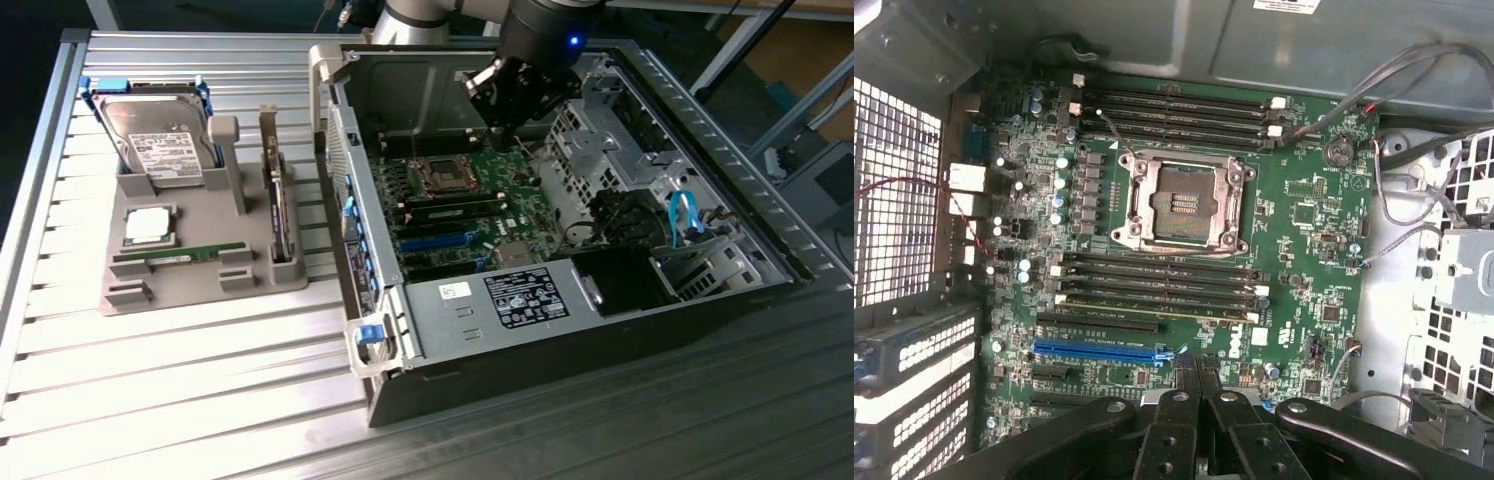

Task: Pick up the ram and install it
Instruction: 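Press down the ram until it locks into place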

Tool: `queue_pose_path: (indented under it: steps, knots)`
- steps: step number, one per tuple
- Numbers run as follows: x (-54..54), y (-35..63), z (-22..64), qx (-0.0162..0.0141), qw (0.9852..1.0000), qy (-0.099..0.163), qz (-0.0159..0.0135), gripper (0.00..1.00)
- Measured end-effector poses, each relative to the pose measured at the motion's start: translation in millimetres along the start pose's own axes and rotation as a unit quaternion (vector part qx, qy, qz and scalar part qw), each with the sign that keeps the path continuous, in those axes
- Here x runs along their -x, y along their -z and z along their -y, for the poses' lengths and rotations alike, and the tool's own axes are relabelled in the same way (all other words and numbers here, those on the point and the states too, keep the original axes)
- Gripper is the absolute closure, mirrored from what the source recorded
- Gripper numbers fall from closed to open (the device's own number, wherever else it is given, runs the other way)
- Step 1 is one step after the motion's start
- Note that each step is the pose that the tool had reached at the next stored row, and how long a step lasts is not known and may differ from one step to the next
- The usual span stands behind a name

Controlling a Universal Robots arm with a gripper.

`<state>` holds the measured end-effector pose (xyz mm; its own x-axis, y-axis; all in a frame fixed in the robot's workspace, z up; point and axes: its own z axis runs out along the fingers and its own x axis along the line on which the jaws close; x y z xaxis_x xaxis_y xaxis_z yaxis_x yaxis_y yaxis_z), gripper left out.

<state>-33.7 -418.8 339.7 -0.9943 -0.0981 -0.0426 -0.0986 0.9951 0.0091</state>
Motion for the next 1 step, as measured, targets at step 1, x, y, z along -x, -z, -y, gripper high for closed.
queue_pose_path:
  steps: [1]
  knots:
    - [0.0,0.0,0.0,0.0,1.0,0.0,0.0,0.89]
